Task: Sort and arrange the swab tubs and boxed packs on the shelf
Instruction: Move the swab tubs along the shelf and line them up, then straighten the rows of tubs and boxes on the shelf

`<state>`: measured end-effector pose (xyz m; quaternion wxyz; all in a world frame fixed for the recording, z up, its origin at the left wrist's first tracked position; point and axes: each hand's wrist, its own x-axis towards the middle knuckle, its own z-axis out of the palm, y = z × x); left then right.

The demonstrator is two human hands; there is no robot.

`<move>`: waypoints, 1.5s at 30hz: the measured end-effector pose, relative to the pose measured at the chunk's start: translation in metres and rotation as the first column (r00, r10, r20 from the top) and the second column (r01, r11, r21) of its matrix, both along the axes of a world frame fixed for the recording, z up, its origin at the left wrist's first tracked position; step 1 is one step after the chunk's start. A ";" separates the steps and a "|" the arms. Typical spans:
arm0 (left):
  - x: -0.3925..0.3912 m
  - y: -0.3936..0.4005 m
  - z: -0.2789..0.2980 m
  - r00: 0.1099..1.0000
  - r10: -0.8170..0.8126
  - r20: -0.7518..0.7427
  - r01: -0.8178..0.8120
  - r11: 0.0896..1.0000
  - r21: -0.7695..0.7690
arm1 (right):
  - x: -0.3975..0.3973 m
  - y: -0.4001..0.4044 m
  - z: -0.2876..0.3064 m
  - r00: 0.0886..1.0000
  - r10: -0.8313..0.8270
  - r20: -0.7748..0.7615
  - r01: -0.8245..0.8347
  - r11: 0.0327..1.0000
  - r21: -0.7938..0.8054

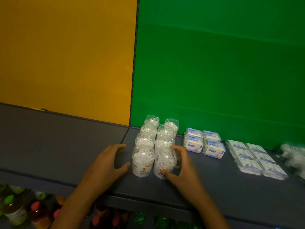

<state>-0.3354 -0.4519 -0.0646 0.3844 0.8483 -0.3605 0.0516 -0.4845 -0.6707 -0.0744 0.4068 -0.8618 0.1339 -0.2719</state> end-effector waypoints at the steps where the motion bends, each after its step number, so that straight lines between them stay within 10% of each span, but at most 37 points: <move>1: -0.001 0.003 0.003 0.998 0.029 0.056 -0.032 0.999 0.040 | 0.000 0.001 -0.002 1.000 0.003 -0.005 -0.003 1.000 -0.011; 13: -0.028 0.007 0.033 0.948 0.098 0.303 -0.140 0.983 0.119 | -0.030 -0.009 0.032 0.994 -0.041 -0.105 0.017 0.974 -0.225; 22: -0.100 -0.028 0.058 0.938 0.036 0.344 -0.073 0.993 0.097 | -0.118 -0.043 0.067 0.907 -0.362 -0.217 0.128 0.727 -0.674; 45: -0.345 -0.193 0.066 0.898 -0.330 0.290 0.304 0.944 0.132 | -0.428 -0.137 0.088 0.747 -0.618 -0.246 0.332 0.667 -0.667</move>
